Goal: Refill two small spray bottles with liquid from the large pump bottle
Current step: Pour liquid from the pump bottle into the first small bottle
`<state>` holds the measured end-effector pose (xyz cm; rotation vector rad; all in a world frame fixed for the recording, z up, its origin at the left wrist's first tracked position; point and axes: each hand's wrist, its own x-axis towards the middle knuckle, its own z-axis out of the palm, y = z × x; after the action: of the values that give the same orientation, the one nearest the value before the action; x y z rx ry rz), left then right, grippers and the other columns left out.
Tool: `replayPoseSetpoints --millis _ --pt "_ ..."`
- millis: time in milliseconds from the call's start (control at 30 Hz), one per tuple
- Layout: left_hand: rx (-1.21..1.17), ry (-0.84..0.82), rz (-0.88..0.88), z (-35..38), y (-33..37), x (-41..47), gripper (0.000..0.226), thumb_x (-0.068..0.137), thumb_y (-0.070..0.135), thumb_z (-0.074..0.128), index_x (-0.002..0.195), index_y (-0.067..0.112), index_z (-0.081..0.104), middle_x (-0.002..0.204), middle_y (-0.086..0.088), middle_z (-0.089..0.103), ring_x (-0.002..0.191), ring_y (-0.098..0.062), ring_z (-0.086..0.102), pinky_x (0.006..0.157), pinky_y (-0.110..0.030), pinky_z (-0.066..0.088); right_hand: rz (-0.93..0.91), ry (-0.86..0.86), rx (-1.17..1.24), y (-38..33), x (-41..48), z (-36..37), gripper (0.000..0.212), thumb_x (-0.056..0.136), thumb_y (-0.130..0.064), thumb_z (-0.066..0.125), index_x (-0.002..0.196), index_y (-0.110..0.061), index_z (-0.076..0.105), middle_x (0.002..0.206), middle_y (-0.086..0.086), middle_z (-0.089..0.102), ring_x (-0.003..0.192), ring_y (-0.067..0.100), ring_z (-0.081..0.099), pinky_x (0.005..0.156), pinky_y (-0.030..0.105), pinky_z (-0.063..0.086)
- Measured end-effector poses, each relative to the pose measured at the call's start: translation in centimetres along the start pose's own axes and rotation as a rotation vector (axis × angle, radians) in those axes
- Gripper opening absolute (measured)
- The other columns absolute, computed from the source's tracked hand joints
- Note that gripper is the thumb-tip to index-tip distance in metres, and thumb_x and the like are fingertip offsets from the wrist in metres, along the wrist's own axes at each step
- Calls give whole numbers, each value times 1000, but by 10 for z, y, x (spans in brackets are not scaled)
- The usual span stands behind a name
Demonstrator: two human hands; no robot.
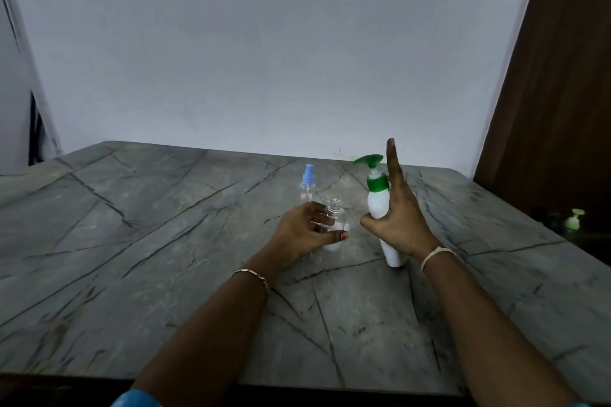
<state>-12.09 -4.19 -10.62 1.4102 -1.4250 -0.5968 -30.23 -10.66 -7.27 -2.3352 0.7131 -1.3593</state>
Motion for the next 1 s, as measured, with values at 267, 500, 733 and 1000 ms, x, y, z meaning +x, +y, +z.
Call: replayPoseSetpoints --millis 267,500,733,1000 --pt "-12 15 -8 0 0 1 51 60 34 87 102 26 59 94 8 70 87 -7 68 72 -12 53 -87 -254 -446 6 -5 -6 113 69 -11 67 141 -60 -4 91 -3 43 84 16 44 64 28 39" --pt "24 6 8 0 2 -1 49 63 34 85 104 25 60 94 8 69 82 -1 66 61 -6 48 -123 -287 -533 9 -8 -4 103 68 -14 66 143 -54 9 93 -5 42 89 16 43 71 28 37" --pt "19 36 27 1 2 2 61 65 41 82 119 24 58 99 6 70 88 -5 67 73 -17 55 -119 -247 -447 7 -8 0 90 68 -12 67 139 -45 24 109 -2 53 98 22 49 83 37 45" --pt "17 2 10 2 1 3 64 70 36 80 128 21 55 100 5 69 92 -6 66 84 -26 55 -129 -213 -508 4 -9 5 90 67 -11 69 137 -42 23 112 1 55 101 26 50 84 40 46"
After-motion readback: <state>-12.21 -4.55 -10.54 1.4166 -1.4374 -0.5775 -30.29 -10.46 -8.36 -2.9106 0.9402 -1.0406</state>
